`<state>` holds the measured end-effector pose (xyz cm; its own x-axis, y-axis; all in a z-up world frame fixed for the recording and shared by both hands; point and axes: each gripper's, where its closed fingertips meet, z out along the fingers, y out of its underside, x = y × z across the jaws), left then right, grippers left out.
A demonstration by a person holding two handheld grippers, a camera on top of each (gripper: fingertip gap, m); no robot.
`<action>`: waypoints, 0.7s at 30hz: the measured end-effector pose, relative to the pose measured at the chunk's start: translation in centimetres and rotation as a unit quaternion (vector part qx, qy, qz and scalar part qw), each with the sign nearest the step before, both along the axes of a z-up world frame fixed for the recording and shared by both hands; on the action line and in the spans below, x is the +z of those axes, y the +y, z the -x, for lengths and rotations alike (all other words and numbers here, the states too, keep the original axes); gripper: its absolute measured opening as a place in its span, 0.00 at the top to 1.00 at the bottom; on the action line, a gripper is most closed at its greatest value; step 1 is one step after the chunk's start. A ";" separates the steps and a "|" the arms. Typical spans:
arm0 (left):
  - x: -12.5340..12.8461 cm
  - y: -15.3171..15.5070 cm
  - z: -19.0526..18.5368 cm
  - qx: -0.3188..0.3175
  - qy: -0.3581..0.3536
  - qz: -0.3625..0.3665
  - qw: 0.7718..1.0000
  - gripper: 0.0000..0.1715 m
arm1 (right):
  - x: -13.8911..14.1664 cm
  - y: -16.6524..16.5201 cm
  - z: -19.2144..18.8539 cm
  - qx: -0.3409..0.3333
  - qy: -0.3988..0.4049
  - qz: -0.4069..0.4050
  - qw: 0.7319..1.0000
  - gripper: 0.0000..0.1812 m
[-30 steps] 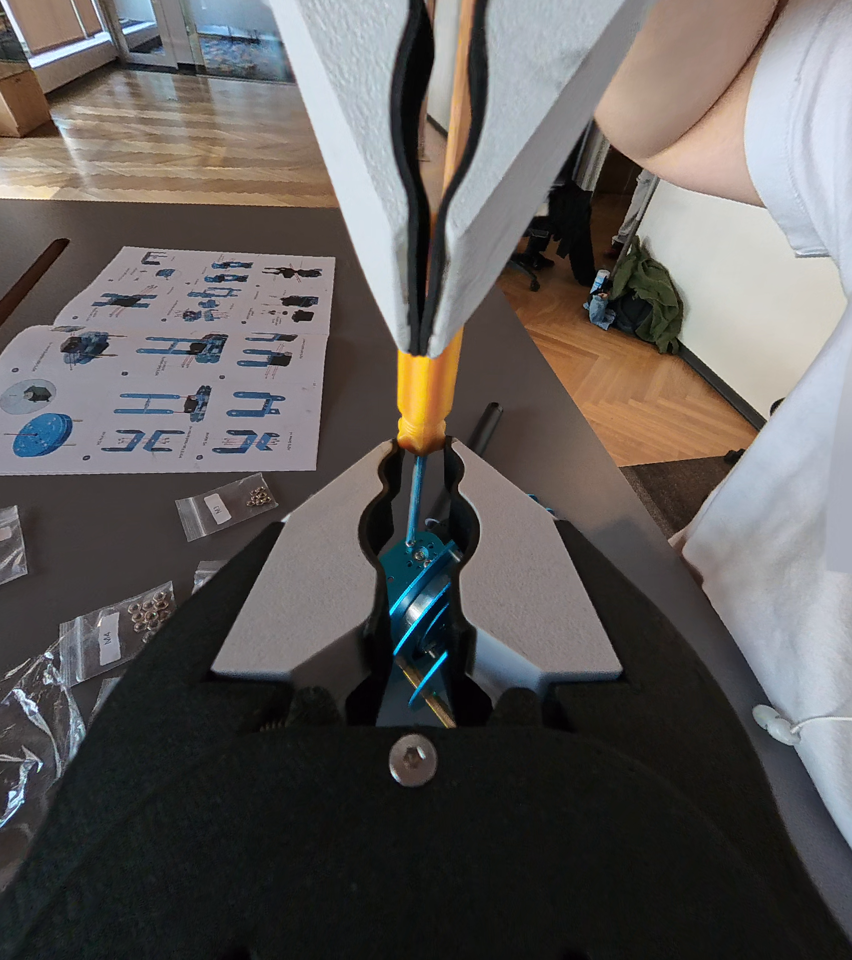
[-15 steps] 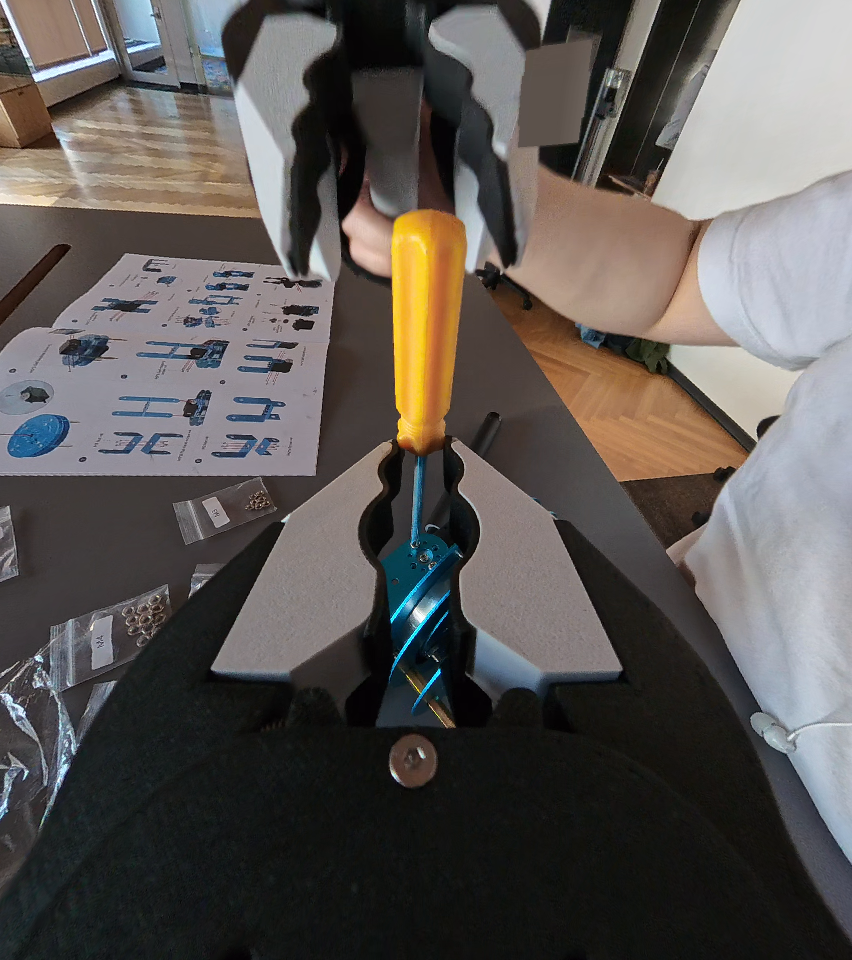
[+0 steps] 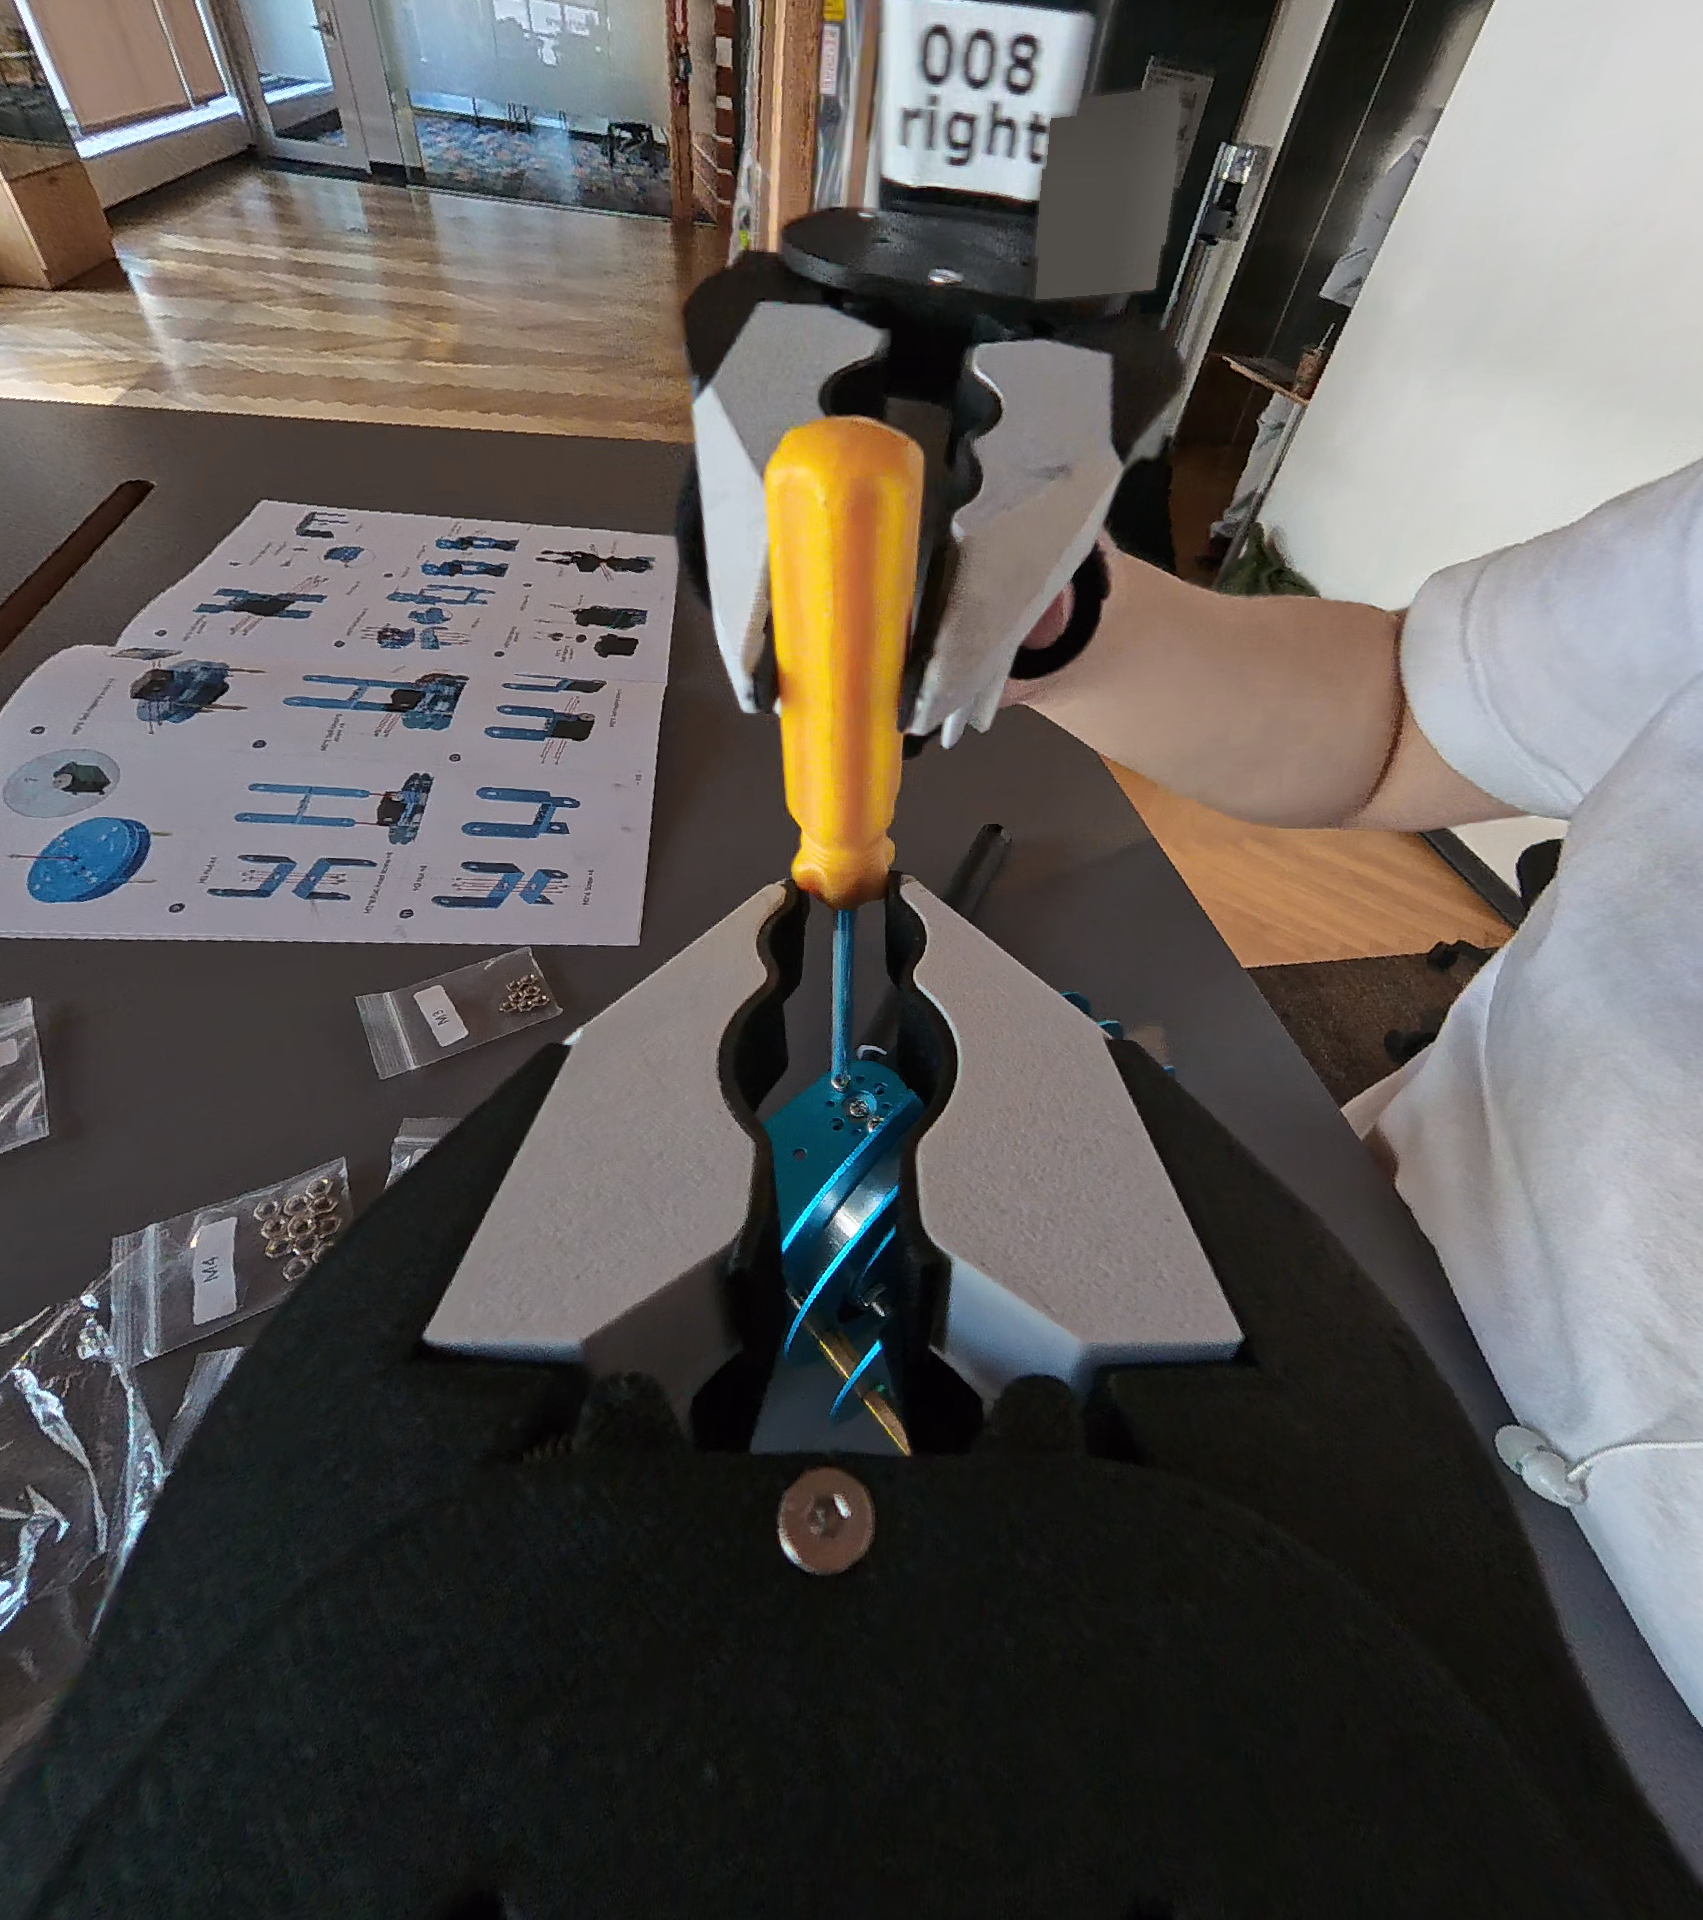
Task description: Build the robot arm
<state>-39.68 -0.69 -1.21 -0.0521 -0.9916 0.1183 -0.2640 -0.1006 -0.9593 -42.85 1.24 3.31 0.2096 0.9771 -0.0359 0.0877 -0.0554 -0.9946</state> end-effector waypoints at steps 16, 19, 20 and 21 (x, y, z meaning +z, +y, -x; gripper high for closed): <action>-0.4 -0.1 -0.2 -0.005 0.012 -0.019 1.000 0.94 | 1.0 -0.2 0.9 0.006 0.013 0.022 1.000 0.91; -0.5 0.1 -0.5 0.001 0.010 -0.021 1.000 0.88 | 1.0 0.5 0.7 -0.034 0.027 0.026 0.999 0.91; -0.5 0.1 -0.5 0.001 0.009 -0.020 1.000 0.87 | 1.0 0.6 0.6 -0.045 0.032 0.026 0.998 0.91; -0.5 0.1 -0.6 0.001 0.008 -0.020 1.000 0.86 | 1.0 0.7 0.4 -0.052 0.036 0.025 0.998 0.91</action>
<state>-39.08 -0.63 -1.75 -0.0475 -0.9956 0.0803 -0.2792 -0.0640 -0.9581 -43.29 1.97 4.36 0.3046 0.9469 -0.1030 0.0080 -0.1107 -0.9938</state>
